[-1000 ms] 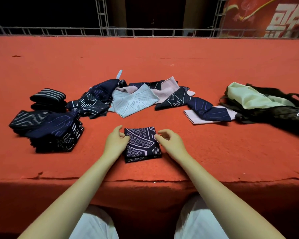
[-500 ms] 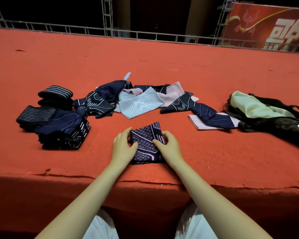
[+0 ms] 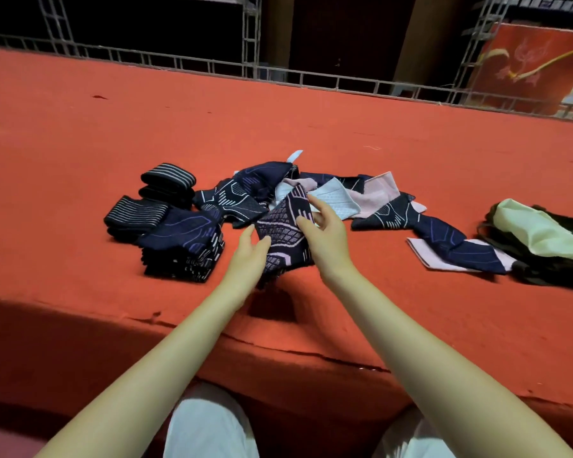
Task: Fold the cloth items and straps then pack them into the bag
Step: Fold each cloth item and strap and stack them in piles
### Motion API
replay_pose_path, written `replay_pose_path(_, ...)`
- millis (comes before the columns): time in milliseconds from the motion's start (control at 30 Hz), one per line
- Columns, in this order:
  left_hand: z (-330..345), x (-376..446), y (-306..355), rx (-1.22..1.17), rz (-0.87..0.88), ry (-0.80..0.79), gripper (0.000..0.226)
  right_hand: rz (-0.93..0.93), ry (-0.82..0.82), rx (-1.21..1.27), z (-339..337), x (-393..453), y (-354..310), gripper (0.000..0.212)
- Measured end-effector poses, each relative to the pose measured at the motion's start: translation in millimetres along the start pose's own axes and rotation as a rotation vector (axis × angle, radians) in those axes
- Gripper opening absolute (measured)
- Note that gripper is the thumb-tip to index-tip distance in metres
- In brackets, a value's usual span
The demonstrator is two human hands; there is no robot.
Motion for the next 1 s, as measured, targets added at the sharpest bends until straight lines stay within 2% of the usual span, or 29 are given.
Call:
replay_pose_path(100, -31, 14, 11, -0.103, -0.072, 0.019, 0.048, 0.0, -0.012, 0.034, 34, 15, -17, 0.028)
replay_pose_path(200, -68, 24, 26, 0.052, -0.015, 0.142, 0.056, 0.044, 0.01, 0.046, 66, 30, -19, 0.021)
replay_pose_path(333, -115, 34, 50, 0.265, 0.111, 0.264, 0.048, 0.122, -0.015, -0.012, 103, 44, -6, 0.042)
replay_pose_path(500, -159, 58, 58, 0.536, 0.195, 0.303, 0.045, 0.216, -0.076, -0.135, 142, 51, 19, 0.073)
replay_pose_path(667, -175, 72, 39, 0.624, 0.156, 0.324, 0.043, 0.277, -0.134, -0.186, 164, 47, 39, 0.067)
replay_pose_path(833, -179, 80, -6, 0.646, 0.018, 0.343, 0.04, 0.259, -0.184, -0.303, 165, 33, 58, 0.053)
replay_pose_path(900, -180, 82, -20, 0.713, 0.015, 0.384, 0.035, 0.231, -0.199, -0.33, 161, 29, 66, 0.055)
replay_pose_path(1000, -177, 83, -19, 0.91, 0.056, 0.397, 0.038, 0.337, -0.216, -0.278, 154, 24, 79, 0.068)
Point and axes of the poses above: each hand's wrist, its own x-axis towards the middle knuckle, its own z-axis out of the palm, y = z × x, the point moved 1 cm from there along x, towards the middle knuckle, and after that the axes turned 1 degree about -z, right-handed, at the moved point
